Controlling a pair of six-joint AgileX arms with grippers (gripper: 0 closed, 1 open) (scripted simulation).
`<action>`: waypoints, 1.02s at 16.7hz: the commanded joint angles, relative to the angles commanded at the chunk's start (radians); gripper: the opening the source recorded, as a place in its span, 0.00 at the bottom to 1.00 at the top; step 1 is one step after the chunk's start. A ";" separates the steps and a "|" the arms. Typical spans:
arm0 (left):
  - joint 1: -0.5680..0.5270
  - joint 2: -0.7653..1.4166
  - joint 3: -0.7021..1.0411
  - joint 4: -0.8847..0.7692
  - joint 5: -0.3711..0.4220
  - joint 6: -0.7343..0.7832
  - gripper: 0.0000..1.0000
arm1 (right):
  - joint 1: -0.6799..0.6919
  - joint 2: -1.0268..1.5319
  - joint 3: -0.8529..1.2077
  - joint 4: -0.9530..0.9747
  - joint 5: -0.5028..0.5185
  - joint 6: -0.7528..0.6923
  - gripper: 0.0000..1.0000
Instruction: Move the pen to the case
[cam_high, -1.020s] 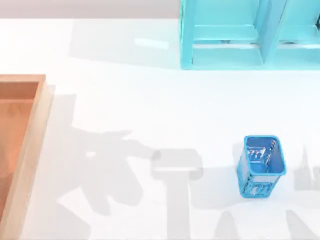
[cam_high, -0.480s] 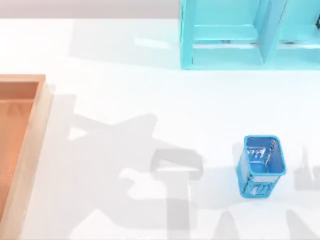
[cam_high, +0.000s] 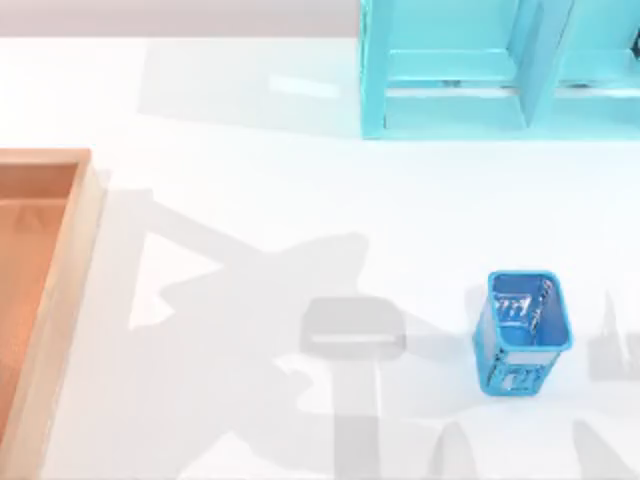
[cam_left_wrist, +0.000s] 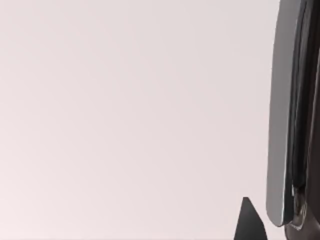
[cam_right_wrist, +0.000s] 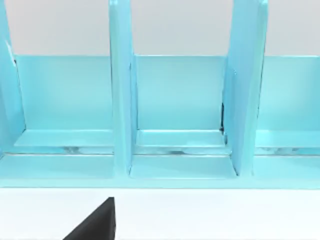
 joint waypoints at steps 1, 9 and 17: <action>-0.005 -0.001 -0.004 -0.044 0.000 0.052 0.00 | 0.000 0.000 0.000 0.000 0.000 0.000 1.00; -0.063 -0.019 -0.083 -0.655 -0.014 0.717 0.00 | 0.000 0.000 0.000 0.000 0.000 0.000 1.00; -0.134 -0.065 -0.262 -1.511 -0.073 1.547 0.00 | 0.000 0.000 0.000 0.000 0.000 0.000 1.00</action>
